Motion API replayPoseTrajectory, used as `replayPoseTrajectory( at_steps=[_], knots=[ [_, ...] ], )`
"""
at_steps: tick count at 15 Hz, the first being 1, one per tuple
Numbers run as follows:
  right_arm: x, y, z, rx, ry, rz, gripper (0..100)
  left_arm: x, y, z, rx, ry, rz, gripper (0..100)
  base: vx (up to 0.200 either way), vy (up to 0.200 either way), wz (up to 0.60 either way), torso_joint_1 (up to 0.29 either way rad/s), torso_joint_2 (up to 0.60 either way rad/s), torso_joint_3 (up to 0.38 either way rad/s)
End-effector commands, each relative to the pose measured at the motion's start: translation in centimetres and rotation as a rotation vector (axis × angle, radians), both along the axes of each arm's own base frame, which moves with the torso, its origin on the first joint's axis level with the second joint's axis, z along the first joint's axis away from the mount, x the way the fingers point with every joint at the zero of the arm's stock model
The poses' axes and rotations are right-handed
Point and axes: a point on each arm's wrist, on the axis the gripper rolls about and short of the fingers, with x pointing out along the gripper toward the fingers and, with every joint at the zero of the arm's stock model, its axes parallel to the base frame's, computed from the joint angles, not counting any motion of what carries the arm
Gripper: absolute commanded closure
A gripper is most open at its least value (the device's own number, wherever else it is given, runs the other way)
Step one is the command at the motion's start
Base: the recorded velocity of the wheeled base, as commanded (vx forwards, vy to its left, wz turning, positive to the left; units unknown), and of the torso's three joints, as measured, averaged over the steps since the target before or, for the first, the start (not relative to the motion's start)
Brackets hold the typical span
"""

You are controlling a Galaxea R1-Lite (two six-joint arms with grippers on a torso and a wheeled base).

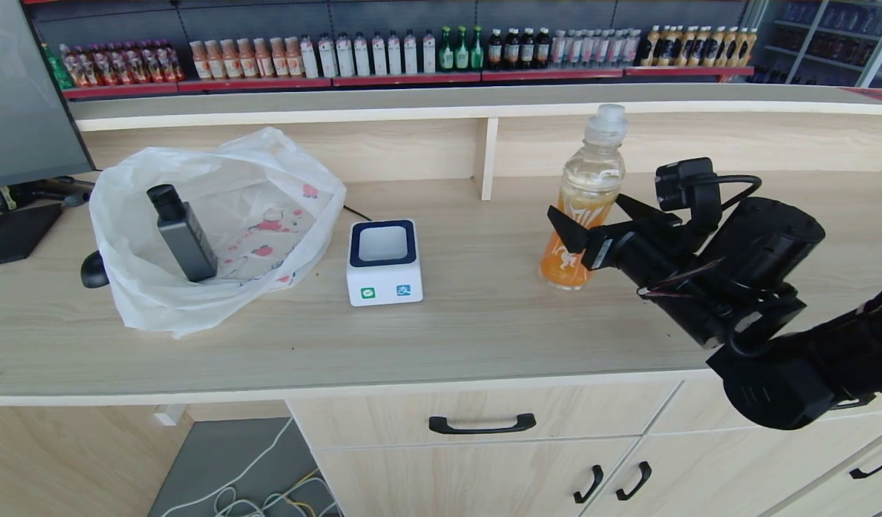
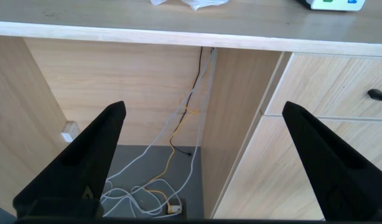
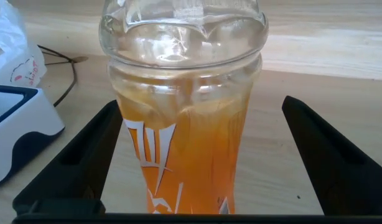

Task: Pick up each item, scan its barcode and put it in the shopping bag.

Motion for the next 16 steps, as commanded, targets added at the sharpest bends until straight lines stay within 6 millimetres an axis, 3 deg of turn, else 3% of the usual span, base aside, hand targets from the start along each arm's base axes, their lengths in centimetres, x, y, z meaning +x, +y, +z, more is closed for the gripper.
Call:
replayPoseTrajectory(
  at_steps=[1, 16],
  knots=[
    [0.4, 0.2, -0.4, -0.003, 0.007, -0.001, 0, 0.0, 0.0, 0.0, 0.000, 0.000, -0.001, 0, 0.000, 0.000, 0.00, 0.000, 0.00, 0.000],
    [2.9, 1.4, 1.2, -0.015, -0.008, 0.001, 0, 0.0, 0.0, 0.0, 0.000, 0.000, 0.001, 0, 0.000, 0.000, 0.00, 0.000, 0.00, 0.000]
  ],
)
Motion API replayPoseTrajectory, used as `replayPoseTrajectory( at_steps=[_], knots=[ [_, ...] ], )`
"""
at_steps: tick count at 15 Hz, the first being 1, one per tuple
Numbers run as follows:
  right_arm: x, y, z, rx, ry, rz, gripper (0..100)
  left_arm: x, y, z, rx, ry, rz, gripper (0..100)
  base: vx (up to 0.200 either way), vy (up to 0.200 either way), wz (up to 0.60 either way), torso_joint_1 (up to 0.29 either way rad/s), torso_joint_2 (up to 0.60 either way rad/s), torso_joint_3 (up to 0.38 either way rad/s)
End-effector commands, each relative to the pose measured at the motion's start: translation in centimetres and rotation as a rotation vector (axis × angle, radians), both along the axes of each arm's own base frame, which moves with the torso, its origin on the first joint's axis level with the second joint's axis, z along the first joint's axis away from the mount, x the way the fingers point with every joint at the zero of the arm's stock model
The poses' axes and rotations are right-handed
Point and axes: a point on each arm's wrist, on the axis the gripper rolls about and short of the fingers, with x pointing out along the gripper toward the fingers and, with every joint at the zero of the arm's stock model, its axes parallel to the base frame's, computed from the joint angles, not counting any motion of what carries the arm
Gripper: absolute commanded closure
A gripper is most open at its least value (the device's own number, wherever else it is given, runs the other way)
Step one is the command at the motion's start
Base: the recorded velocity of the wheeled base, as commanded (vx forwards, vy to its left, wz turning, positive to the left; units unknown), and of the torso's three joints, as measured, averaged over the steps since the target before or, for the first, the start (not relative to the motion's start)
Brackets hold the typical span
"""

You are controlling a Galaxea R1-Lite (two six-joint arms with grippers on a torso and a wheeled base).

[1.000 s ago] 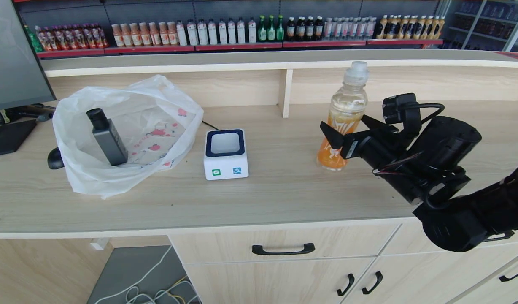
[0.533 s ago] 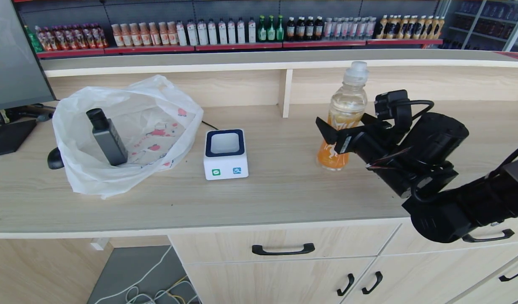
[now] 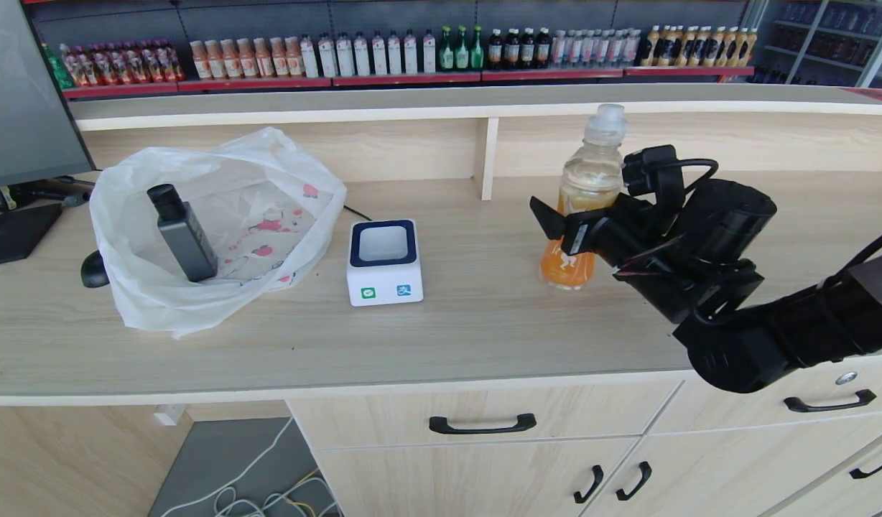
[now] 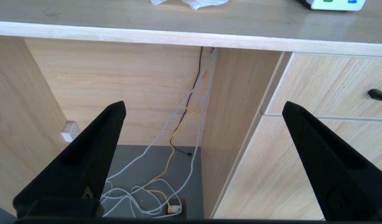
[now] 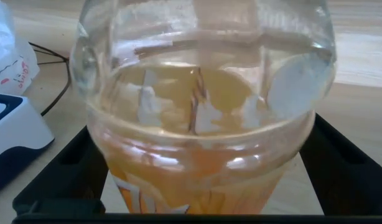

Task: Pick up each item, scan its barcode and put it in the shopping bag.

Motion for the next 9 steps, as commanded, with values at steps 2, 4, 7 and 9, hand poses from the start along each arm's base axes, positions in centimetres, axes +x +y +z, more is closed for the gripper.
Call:
replayPoseTrajectory(
  at_steps=[2, 4, 7, 9],
  knots=[
    [0.11, 0.19, 0.46, 0.004, -0.014, 0.003, 0, 0.00, 0.00, 0.00, 0.000, 0.000, 0.000, 0, 0.000, 0.000, 0.00, 0.000, 0.00, 0.000],
    [0.07, 0.30, 0.46, 0.004, -0.014, 0.006, 0, 0.00, 0.00, 0.00, 0.000, 0.000, 0.000, 0, 0.000, 0.000, 0.00, 0.000, 0.00, 0.000],
    [0.05, 0.29, 0.38, 0.003, -0.011, 0.006, 0, 0.00, 0.00, 0.00, 0.000, 0.000, 0.000, 0, 0.000, 0.000, 0.00, 0.000, 0.00, 0.000],
    [0.01, 0.34, 0.35, 0.003, -0.011, 0.006, 100, 0.00, 0.00, 0.00, 0.000, 0.000, -0.001, 0, 0.000, 0.000, 0.00, 0.000, 0.00, 0.000]
  ],
)
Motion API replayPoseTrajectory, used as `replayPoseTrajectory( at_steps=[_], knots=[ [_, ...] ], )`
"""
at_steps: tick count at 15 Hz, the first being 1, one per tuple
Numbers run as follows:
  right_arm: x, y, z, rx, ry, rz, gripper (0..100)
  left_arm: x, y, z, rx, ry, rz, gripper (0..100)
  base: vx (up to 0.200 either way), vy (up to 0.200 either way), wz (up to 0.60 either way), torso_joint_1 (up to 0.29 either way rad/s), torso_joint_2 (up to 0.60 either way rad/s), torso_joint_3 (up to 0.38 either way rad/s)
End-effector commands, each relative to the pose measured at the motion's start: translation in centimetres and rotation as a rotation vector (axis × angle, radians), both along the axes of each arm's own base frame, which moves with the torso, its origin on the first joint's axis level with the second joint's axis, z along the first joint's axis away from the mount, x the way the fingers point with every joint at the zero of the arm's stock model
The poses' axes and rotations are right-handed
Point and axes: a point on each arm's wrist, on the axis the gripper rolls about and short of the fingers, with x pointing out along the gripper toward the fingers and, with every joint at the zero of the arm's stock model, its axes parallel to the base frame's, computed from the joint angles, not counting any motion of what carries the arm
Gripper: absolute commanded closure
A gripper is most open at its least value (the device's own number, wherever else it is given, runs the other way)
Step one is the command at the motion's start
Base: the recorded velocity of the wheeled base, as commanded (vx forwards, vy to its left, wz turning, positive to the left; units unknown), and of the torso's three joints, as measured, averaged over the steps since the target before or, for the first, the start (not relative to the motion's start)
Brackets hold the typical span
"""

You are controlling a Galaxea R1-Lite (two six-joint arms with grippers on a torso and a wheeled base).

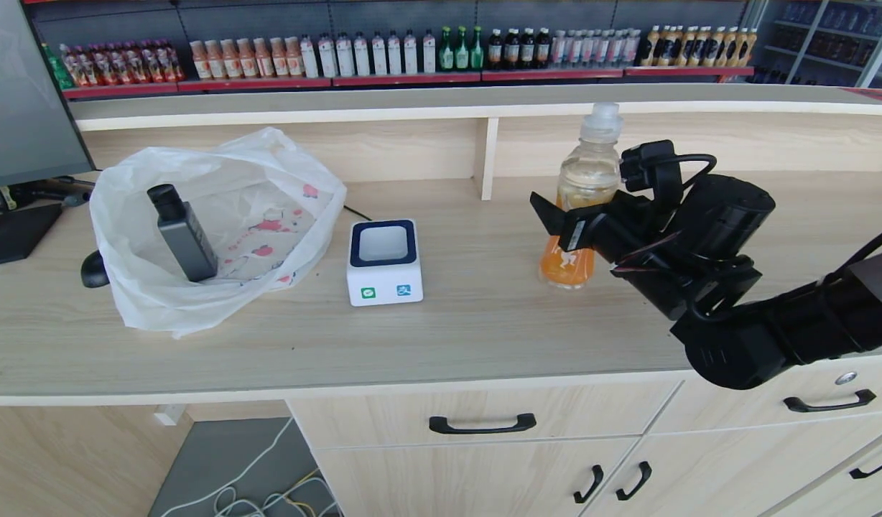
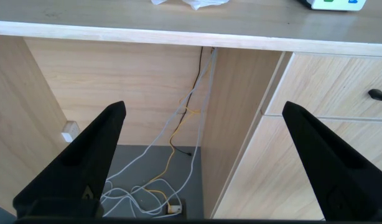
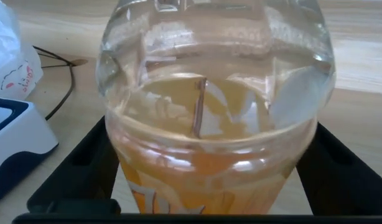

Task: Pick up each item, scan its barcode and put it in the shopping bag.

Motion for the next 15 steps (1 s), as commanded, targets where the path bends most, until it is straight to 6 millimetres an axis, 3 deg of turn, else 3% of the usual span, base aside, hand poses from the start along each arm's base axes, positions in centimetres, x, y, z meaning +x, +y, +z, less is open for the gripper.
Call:
replayPoseTrajectory(
  at_steps=[1, 11, 15],
  knots=[
    [-0.1, 0.0, 0.0, 0.000, 0.000, 0.000, 100, 0.0, 0.0, 0.0, 0.000, 0.000, 0.000, 0, 0.000, 0.000, 0.00, 0.000, 0.00, 0.000],
    [-0.4, -0.1, 0.8, 0.011, -0.022, -0.003, 100, 0.0, 0.0, 0.0, 0.000, 0.000, 0.000, 0, 0.000, 0.000, 0.00, 0.000, 0.00, 0.000],
    [-1.1, -0.5, 2.3, 0.027, -0.057, -0.004, 100, 0.0, 0.0, 0.0, 0.000, 0.000, 0.000, 0, 0.000, 0.000, 0.00, 0.000, 0.00, 0.000]
  ],
)
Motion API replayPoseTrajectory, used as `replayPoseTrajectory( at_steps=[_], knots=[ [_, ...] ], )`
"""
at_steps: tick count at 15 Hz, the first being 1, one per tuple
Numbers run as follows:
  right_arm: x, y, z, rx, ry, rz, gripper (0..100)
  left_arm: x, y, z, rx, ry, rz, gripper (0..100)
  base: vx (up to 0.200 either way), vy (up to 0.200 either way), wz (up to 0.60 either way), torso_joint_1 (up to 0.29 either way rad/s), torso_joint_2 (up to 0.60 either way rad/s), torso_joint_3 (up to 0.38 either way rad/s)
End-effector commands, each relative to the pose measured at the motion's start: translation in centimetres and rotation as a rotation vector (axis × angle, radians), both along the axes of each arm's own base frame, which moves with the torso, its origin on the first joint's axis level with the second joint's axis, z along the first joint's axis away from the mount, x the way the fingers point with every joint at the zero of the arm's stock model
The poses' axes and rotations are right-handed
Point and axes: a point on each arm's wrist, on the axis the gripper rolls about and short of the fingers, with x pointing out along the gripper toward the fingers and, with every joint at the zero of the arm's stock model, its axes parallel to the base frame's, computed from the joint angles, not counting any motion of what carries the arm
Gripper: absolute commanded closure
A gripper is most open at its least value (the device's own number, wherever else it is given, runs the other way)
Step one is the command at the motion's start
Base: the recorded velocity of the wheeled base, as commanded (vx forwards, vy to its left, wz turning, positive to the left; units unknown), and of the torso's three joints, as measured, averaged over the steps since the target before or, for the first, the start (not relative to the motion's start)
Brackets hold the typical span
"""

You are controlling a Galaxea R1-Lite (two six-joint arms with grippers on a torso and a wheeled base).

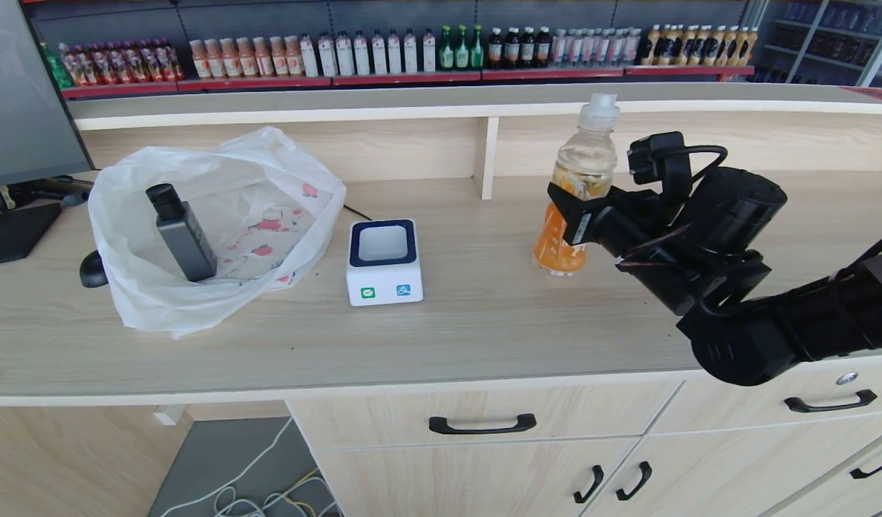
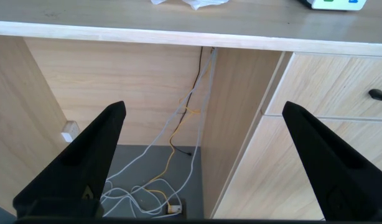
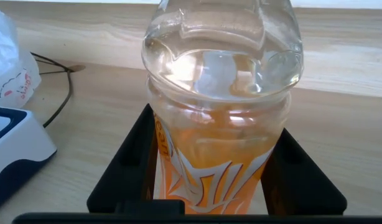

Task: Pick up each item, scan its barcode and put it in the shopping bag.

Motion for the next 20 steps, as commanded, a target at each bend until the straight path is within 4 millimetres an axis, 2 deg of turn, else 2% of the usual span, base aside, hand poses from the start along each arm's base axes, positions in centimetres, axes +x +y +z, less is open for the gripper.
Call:
replayPoseTrajectory(
  at_steps=[1, 2, 3, 5, 9, 12, 13, 16, 20],
  knots=[
    [-1.1, -0.3, 1.8, 0.020, -0.048, 0.003, 100, 0.0, 0.0, 0.0, 0.000, 0.000, 0.001, 0, 0.000, 0.000, 0.00, 0.000, 0.00, 0.000],
    [-1.1, -0.4, 2.0, 0.021, -0.051, 0.003, 100, 0.0, 0.0, 0.0, 0.000, 0.000, 0.001, 0, 0.000, 0.000, 0.00, 0.000, 0.00, 0.000],
    [-1.9, -0.7, 3.2, 0.030, -0.077, 0.006, 100, 0.0, 0.0, 0.0, 0.000, 0.000, -0.001, 0, 0.000, 0.000, 0.00, 0.000, 0.00, 0.000],
    [-2.7, -1.0, 4.3, 0.042, -0.105, 0.006, 100, 0.0, 0.0, 0.0, 0.000, 0.000, 0.001, 0, 0.000, 0.000, 0.00, 0.000, 0.00, 0.000],
    [-5.1, -2.0, 5.5, 0.050, -0.125, 0.009, 100, 0.0, 0.0, 0.0, 0.000, 0.000, 0.001, 0, 0.000, 0.000, 0.00, 0.000, 0.00, 0.000],
    [-7.5, -2.2, 5.5, 0.049, -0.114, 0.032, 100, 0.0, 0.0, 0.0, 0.000, 0.000, 0.001, 0, 0.000, 0.000, 0.00, 0.000, 0.00, 0.000],
    [-8.9, -2.2, 5.2, 0.044, -0.104, 0.053, 100, 0.0, 0.0, 0.0, 0.000, 0.000, 0.001, 0, 0.000, 0.000, 0.00, 0.000, 0.00, 0.000],
    [-12.8, -1.8, 3.7, 0.015, -0.055, 0.125, 100, 0.0, 0.0, 0.0, 0.000, 0.000, 0.001, 0, 0.000, 0.000, 0.00, 0.000, 0.00, 0.000],
    [-16.4, -1.4, 2.0, -0.052, -0.057, 0.200, 100, 0.0, 0.0, 0.0, 0.000, 0.000, -0.001, 0, 0.000, 0.000, 0.00, 0.000, 0.00, 0.000]
  ],
)
